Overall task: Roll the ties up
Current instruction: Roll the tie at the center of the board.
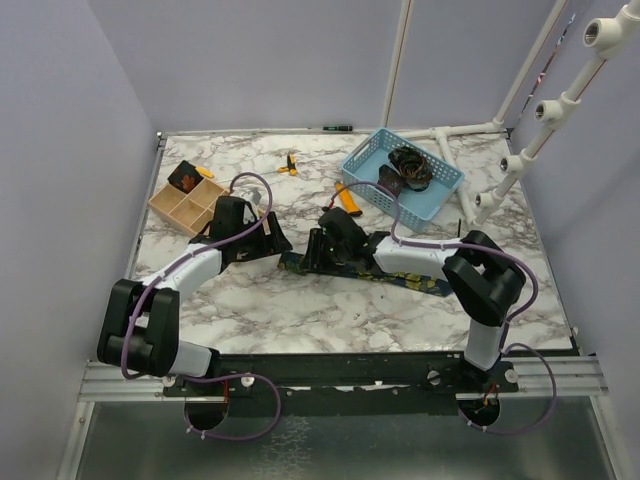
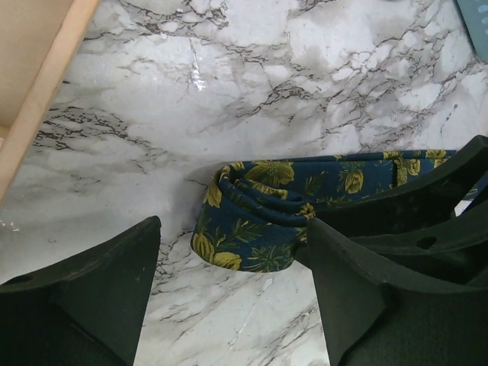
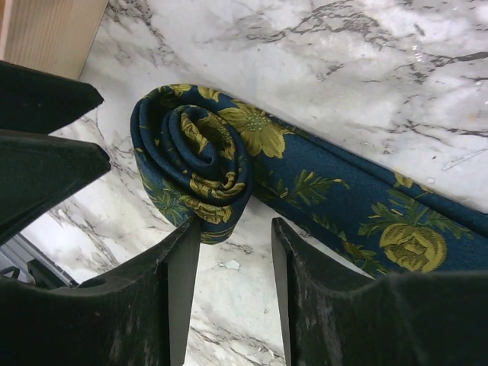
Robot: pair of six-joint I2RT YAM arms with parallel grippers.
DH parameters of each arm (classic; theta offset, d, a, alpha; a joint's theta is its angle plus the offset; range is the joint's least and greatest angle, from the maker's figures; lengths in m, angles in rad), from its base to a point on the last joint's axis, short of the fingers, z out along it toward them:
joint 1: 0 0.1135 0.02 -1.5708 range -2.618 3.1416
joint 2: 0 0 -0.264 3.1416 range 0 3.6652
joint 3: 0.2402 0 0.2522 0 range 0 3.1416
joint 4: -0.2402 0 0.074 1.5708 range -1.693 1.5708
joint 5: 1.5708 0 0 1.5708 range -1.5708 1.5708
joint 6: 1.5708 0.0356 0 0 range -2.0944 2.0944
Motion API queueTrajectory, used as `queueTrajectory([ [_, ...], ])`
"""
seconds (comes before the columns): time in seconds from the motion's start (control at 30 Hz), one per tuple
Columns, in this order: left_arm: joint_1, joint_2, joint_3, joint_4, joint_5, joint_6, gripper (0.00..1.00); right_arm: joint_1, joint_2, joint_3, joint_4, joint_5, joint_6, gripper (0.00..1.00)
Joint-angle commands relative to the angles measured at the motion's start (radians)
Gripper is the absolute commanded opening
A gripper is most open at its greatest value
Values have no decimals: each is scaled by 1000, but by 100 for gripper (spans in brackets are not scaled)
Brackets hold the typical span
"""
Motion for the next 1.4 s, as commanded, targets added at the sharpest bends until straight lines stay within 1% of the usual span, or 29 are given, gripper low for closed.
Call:
queueTrajectory([
  [0.0, 6, 34, -18, 25, 35, 11, 78, -32, 15, -17, -9, 35, 11, 46],
  [0.27, 6, 76, -16, 41, 78, 18, 78, -68, 13, -81, 39, -18, 0, 44],
  [0.33, 6, 87, -16, 58, 94, 16, 78, -79, 13, -96, 81, -42, -2, 44],
  [0.47, 5, 100, -15, 118, 101, -10, 80, -94, 12, -112, 108, -75, -16, 44],
  [0.57, 6, 90, -27, 221, 117, -36, 81, -103, 17, -110, 115, -102, -27, 44],
  [0.63, 5, 86, -26, 255, 143, -27, 82, -109, 22, -110, 116, -124, -35, 43],
  [0.73, 6, 113, 2, 250, 176, 24, 82, -116, 25, -114, 122, -142, -44, 43],
  [0.8, 6, 148, 24, 248, 201, 28, 82, -119, 24, -120, 124, -150, -49, 43],
  [0.83, 6, 163, 34, 244, 192, 21, 81, -120, 21, -123, 123, -152, -53, 43],
  [0.9, 7, 154, 35, 227, 126, 7, 80, -121, -4, -126, 111, -145, -67, 43],
  [1.0, 5, 47, -9, 252, 15, -48, 79, -121, -76, -131, 74, -106, -94, 45],
  [1.07, 5, -53, -39, 248, -61, -90, 75, -121, -116, -112, 33, -64, -115, 45],
  [1.13, -3, -162, -63, 187, -172, -122, 67, -121, -125, -61, -38, -24, -141, 44],
  [1.2, -40, -270, -100, 131, -271, -142, 60, -121, -102, 12, -99, 14, -165, 40],
  [1.27, -83, -350, -125, 23, -387, -171, 47, -120, -57, 84, -140, 40, -189, 34],
  [1.37, -184, -422, -175, -65, -497, -251, 27, -121, 48, 211, -188, 38, -222, 25],
])
